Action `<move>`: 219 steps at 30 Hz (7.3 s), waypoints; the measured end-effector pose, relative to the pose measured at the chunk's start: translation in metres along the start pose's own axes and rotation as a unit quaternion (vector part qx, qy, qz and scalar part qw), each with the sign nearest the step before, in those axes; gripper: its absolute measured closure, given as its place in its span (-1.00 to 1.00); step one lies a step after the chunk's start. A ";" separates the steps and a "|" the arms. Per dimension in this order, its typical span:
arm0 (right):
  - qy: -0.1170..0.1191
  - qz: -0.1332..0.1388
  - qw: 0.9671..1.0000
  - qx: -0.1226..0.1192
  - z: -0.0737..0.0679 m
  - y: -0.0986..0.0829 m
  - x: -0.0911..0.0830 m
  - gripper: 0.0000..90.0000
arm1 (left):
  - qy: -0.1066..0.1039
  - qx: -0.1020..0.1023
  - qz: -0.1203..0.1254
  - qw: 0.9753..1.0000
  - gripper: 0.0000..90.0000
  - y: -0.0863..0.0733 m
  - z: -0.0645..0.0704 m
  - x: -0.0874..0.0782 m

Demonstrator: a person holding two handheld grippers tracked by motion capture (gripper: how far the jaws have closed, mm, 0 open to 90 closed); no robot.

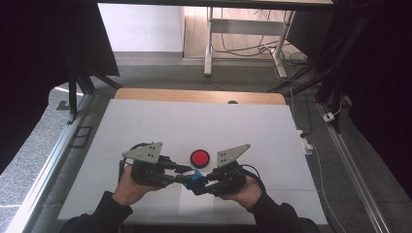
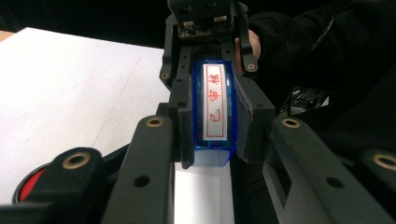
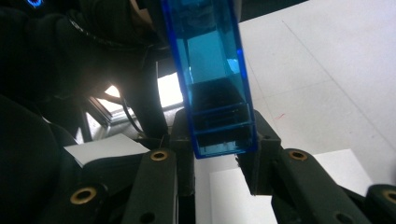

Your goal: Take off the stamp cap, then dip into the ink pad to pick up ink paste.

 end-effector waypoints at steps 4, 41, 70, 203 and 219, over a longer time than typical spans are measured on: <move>0.004 -0.005 1.000 0.019 0.001 -0.001 0.001 0.53 | 0.009 0.009 -0.007 1.000 0.58 0.000 0.000 0.000; -0.122 -0.017 0.990 -0.066 0.013 -0.016 -0.014 0.52 | 0.050 -0.034 -0.017 0.998 0.58 -0.008 -0.008 -0.011; -0.221 0.008 0.975 -0.023 0.036 -0.033 -0.063 0.52 | 0.088 -0.070 -0.022 0.993 0.57 -0.015 -0.018 -0.014; -0.356 0.009 0.925 0.130 0.059 -0.116 -0.158 0.52 | 0.213 -0.185 -0.137 0.950 0.58 -0.072 -0.161 0.036; -0.353 0.006 0.927 0.129 0.059 -0.116 -0.157 0.52 | 0.231 -0.158 -0.177 0.944 0.58 -0.070 -0.158 0.041</move>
Point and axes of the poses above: each handheld gripper's, and its own axes: x roughly forward along the jaws, y roughly out of its top, z roughly to its right, the point moved 10 cm from there along x, roughly forward along the jaws, and after that the axes turned 12 degrees about -y, right-handed, at the moved point
